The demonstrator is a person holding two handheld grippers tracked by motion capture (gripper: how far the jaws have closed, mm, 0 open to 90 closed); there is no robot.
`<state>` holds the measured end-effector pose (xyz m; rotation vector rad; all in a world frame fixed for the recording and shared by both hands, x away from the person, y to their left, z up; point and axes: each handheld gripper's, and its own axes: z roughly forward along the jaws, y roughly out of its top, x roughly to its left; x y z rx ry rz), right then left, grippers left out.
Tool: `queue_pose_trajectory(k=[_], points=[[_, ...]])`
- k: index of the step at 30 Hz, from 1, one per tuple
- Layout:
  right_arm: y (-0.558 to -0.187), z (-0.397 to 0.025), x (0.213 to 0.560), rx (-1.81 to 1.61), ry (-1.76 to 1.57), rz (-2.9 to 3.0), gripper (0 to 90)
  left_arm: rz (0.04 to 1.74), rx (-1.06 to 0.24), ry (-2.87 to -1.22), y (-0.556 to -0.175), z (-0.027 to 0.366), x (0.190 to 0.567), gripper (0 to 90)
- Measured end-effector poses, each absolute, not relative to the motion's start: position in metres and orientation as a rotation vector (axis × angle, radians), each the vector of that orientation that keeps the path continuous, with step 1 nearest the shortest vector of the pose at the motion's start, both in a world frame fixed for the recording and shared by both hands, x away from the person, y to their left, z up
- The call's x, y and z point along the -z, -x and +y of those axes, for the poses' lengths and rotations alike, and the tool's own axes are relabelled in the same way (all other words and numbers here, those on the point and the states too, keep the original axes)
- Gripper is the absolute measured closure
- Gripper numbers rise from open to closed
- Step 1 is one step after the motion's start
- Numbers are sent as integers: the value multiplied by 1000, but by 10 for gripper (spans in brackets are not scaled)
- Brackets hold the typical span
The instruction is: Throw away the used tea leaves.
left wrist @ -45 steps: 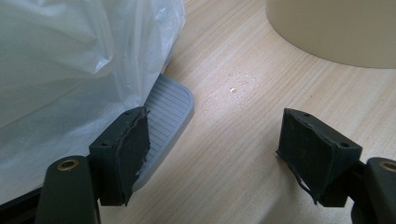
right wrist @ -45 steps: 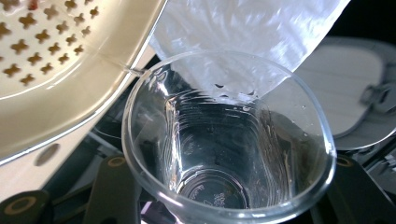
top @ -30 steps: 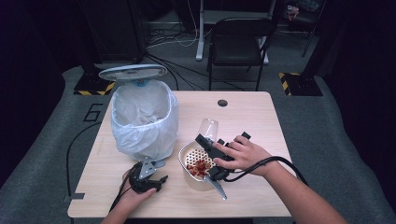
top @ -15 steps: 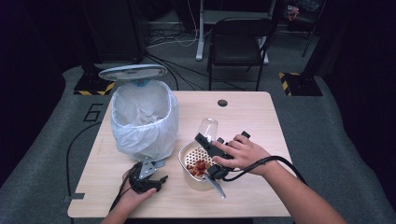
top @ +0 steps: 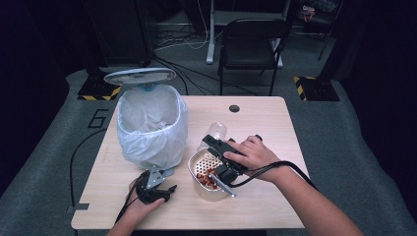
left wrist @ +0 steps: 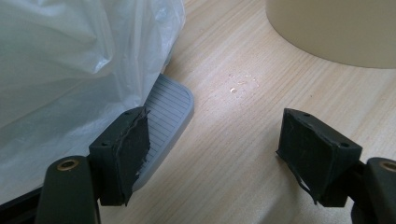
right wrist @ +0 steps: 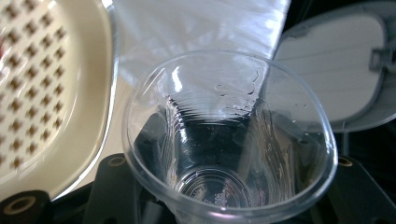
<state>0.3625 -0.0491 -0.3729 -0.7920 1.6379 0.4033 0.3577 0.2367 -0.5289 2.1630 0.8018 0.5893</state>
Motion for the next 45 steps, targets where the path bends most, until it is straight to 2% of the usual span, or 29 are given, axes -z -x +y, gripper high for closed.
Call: queue_pose_trajectory(k=[11, 25, 32, 45], points=[[-387, -52, 343, -823, 397, 1877, 451, 802, -591, -2162, -358, 237, 529, 246], [-421, -73, 335, -1374, -186, 2045, 454, 802, -590, -2162, -358, 237, 529, 246], [-430, -74, 338, -1545, -432, 2146, 454, 803, -590, -2161, -358, 237, 529, 247], [-437, -76, 314, -1676, -479, 2156, 465, 802, -589, -2162, -358, 237, 529, 246]])
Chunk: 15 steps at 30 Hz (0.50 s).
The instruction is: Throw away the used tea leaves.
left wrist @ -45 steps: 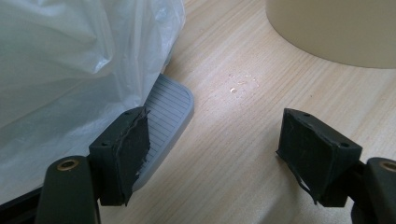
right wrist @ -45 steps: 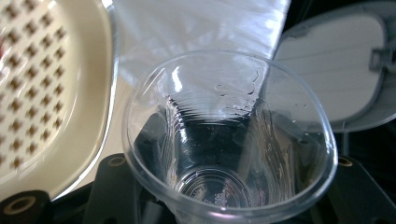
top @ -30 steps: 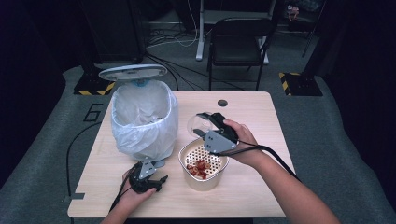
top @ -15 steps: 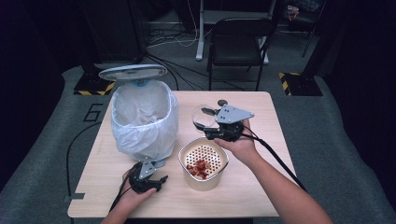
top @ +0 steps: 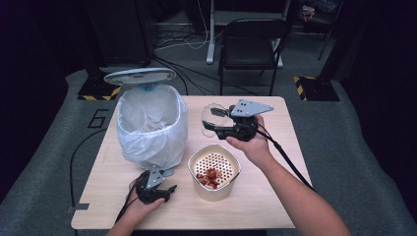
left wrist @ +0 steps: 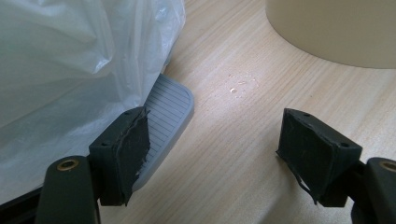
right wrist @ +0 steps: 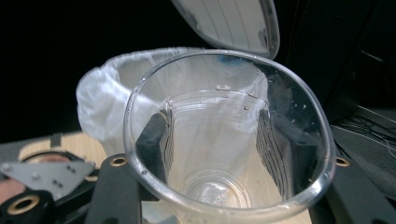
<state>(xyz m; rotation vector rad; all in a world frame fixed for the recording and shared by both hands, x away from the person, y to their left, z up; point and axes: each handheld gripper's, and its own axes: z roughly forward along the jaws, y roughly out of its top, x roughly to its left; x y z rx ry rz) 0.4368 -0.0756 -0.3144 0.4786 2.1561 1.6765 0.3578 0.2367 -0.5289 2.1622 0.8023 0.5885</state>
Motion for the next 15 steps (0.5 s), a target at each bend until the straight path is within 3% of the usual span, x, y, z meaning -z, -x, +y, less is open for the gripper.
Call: queue_pose_trajectory(k=[15], points=[[-439, -38, 265, -1642, -390, 2212, 481, 812, -574, -2150, -358, 236, 529, 246]])
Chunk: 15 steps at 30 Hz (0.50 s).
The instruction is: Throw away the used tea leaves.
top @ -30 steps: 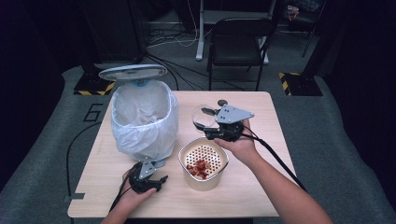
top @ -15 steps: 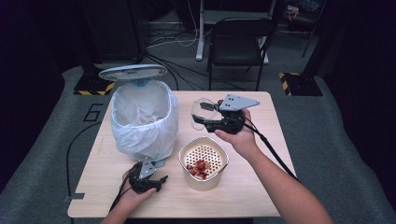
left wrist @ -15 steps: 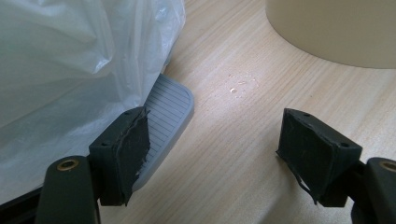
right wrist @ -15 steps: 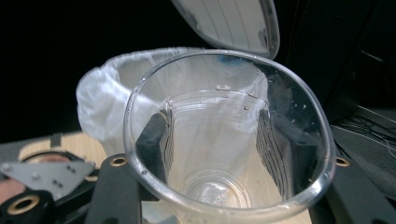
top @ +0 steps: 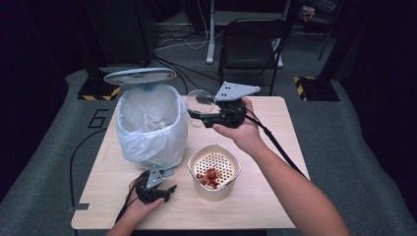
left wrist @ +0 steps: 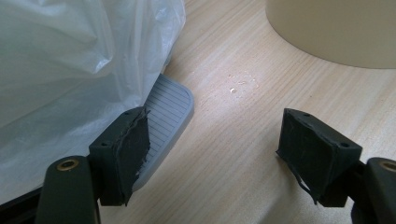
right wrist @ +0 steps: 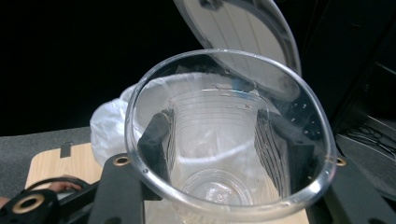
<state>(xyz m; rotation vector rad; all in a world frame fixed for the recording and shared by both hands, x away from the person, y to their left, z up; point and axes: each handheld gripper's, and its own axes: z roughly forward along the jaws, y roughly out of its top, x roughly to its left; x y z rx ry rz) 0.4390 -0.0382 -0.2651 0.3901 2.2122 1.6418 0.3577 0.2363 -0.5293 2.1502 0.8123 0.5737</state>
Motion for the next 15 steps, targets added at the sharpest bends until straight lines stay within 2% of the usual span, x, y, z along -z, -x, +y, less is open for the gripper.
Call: queue_pose_trajectory(k=[8, 15], points=[[-445, -9, 244, -1658, -384, 2256, 481, 793, -598, -2159, -359, 237, 529, 246], [-455, 10, 242, -1672, -378, 2286, 479, 793, -589, -2164, -359, 238, 528, 246]])
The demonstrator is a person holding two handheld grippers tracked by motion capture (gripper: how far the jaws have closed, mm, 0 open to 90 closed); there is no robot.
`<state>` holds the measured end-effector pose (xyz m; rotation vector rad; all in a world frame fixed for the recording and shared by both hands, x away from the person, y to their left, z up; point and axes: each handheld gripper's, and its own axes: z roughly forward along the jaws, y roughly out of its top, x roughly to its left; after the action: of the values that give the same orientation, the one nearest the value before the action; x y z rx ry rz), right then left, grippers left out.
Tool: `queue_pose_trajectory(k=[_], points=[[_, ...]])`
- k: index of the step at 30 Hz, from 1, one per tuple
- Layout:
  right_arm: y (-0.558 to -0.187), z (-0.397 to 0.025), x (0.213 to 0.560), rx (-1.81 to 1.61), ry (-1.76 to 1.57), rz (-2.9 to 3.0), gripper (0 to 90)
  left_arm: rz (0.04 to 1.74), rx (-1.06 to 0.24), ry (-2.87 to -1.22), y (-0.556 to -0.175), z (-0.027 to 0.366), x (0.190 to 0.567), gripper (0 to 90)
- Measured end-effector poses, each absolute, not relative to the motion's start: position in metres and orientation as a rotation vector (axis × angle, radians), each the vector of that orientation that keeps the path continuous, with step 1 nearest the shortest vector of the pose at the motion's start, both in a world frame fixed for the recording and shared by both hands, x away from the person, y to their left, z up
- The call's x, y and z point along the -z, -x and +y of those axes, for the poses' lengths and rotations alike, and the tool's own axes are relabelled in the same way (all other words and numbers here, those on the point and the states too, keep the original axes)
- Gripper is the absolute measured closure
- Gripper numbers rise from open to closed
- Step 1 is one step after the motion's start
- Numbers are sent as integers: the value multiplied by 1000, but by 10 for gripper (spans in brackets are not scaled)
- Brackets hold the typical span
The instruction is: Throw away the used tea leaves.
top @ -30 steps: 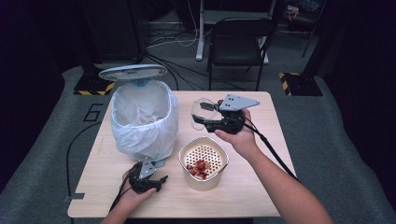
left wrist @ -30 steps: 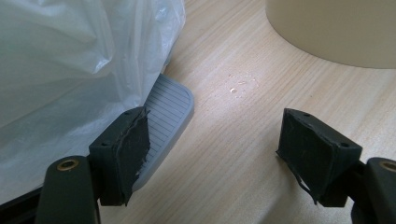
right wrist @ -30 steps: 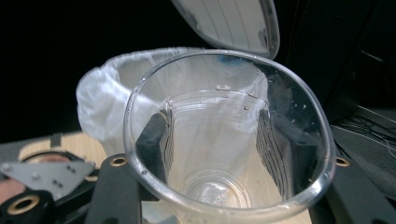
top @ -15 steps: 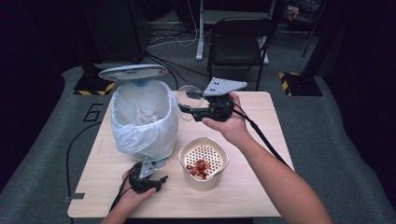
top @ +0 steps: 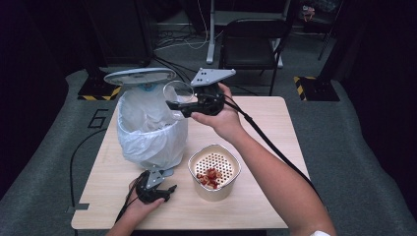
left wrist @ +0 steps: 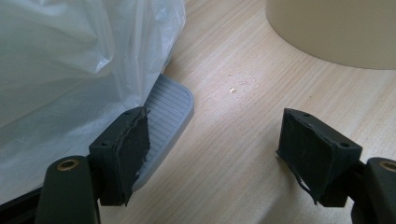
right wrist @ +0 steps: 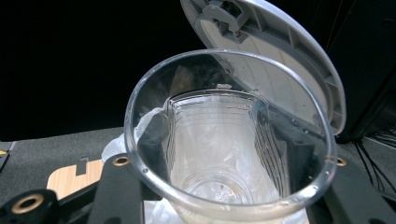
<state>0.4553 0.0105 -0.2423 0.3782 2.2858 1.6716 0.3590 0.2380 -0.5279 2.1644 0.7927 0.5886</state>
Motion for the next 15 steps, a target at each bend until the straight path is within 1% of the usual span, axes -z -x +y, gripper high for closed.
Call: queue_pose_trajectory(k=[4, 5, 6, 7, 9, 11, 13, 15], points=[[-460, 20, 246, -1659, -380, 2306, 479, 791, -581, -2173, -359, 238, 527, 246], [-461, 22, 247, -1659, -381, 2311, 479, 795, -603, -2153, -359, 237, 529, 246], [-462, 24, 248, -1658, -378, 2314, 479, 791, -582, -2173, -359, 238, 527, 247], [-463, 26, 249, -1661, -379, 2315, 479, 796, -611, -2149, -359, 237, 529, 246], [-466, 32, 251, -1661, -375, 2318, 479, 796, -612, -2148, -359, 237, 529, 246], [-467, 37, 253, -1658, -383, 2330, 479, 791, -585, -2173, -359, 238, 527, 246], [-468, 41, 255, -1653, -381, 2337, 479, 796, -611, -2147, -359, 237, 529, 246], [-469, 46, 256, -1656, -380, 2347, 479, 791, -581, -2174, -359, 238, 527, 246]])
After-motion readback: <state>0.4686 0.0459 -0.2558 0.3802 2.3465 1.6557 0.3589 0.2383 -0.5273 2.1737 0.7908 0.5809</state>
